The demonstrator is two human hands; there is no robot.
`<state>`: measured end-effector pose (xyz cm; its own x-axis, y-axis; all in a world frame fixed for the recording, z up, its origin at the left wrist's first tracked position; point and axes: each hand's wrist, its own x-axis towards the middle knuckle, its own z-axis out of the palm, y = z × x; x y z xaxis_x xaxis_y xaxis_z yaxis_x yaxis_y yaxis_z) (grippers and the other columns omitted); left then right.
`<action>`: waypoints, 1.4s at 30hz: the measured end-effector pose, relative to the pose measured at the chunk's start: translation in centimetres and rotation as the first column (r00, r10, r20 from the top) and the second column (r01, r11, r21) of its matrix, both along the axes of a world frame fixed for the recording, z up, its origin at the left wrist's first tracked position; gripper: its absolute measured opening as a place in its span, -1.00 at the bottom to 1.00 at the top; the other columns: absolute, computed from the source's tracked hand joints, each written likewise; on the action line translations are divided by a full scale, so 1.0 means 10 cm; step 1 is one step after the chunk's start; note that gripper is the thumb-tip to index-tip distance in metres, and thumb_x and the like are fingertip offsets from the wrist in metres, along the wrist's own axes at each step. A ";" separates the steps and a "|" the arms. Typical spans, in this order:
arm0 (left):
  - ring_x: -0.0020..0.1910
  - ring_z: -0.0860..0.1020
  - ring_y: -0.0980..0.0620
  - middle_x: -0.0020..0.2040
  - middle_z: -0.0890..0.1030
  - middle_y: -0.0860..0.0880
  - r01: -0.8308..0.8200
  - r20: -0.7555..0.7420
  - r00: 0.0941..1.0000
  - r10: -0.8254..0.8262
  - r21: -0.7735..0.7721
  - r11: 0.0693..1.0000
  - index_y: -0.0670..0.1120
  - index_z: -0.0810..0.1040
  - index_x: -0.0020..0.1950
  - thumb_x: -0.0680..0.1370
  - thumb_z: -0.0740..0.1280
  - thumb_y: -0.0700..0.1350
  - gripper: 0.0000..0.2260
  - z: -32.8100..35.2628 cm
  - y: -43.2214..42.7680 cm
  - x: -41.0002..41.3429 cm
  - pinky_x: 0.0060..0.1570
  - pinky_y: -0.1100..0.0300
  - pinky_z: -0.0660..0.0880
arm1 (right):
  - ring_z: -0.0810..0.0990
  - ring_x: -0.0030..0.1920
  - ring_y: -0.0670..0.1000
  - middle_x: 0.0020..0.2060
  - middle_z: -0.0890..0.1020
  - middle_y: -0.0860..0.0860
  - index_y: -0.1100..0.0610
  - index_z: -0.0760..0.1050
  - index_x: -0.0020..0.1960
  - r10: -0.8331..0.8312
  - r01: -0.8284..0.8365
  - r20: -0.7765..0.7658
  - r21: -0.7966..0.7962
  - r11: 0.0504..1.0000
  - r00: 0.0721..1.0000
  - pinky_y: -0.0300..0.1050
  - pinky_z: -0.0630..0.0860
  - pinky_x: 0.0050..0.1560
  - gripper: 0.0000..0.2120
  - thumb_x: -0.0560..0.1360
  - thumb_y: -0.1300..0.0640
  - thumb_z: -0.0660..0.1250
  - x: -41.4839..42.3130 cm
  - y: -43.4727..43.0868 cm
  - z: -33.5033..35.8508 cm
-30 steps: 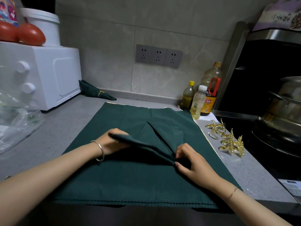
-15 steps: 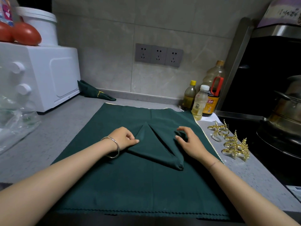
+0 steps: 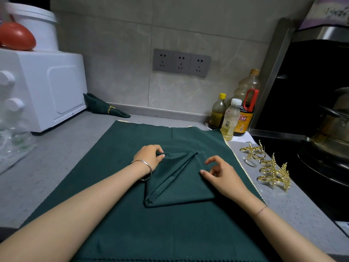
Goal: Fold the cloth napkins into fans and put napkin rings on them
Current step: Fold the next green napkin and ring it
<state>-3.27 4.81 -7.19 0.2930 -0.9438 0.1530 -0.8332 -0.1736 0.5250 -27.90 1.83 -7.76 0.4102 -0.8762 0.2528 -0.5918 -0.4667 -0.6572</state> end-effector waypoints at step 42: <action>0.54 -0.18 0.05 0.57 -0.16 -0.01 0.086 0.256 0.956 -0.143 0.222 0.971 -0.09 -0.13 0.57 0.69 -0.15 -0.05 -0.55 -0.18 0.85 -0.58 0.47 0.18 -0.24 | -0.10 0.49 -0.24 0.51 0.02 -0.21 -0.06 0.01 0.54 0.380 -0.443 -0.519 0.002 0.896 0.766 -0.20 -0.25 0.47 -0.55 0.66 -0.03 -0.07 0.43 0.06 -0.10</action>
